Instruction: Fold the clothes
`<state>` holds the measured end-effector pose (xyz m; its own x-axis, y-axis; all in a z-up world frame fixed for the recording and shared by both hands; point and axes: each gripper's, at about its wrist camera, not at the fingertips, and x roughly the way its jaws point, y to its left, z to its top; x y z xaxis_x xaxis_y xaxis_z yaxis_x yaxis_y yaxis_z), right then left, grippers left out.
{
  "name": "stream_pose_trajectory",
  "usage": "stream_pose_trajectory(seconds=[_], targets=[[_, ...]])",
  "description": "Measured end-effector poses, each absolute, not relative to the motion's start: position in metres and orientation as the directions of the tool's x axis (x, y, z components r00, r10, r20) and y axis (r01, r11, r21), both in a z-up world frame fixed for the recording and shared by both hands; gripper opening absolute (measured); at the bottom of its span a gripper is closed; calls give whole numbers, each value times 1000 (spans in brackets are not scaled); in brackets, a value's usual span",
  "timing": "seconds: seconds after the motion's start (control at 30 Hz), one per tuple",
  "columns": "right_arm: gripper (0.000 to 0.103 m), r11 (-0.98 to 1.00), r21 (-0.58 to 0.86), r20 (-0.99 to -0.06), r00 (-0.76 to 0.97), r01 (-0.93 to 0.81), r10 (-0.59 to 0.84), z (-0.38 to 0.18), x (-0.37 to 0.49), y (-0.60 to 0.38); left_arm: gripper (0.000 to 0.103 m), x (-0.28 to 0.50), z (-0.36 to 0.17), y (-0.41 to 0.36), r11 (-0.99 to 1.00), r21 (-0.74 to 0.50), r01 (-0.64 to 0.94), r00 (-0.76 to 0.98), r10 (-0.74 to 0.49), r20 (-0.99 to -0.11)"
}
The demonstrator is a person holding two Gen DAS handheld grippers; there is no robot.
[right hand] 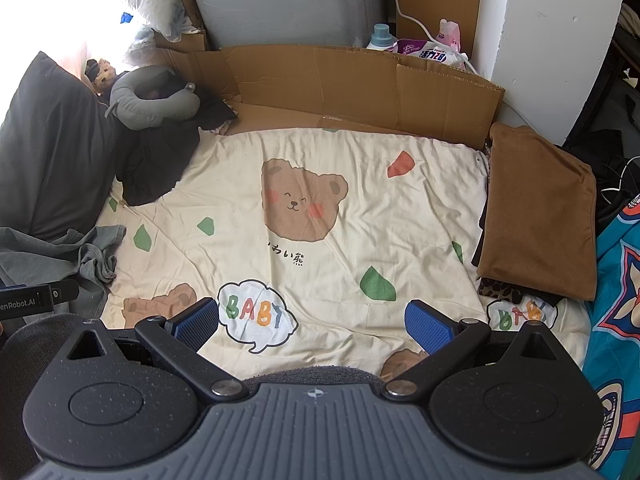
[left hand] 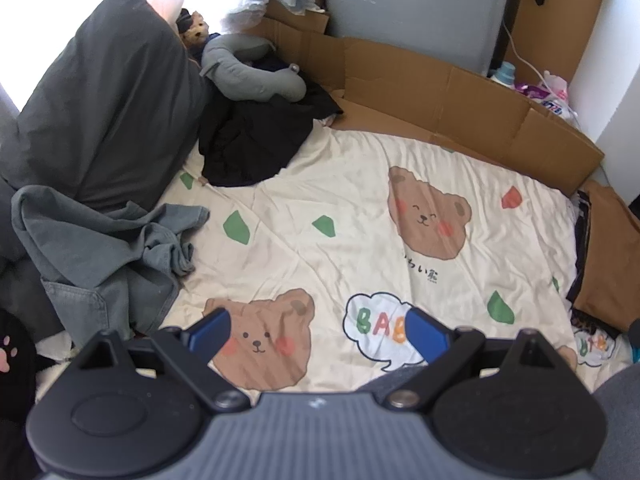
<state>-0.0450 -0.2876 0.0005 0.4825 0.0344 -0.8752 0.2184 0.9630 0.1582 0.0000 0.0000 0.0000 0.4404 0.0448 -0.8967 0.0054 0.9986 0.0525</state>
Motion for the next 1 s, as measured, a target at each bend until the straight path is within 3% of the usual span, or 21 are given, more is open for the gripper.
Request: stream_pose_trajectory(seconds=[0.17,1.0], targets=[[102,961,164,-874,485,221,38,-1,-45,-289,95,0,-1,-1,995,100,9,456,85,-886],[102,961,157,-871,490,229,25,1,-46,-287,93,-2,0,5,998,61,8,438,51,-898]])
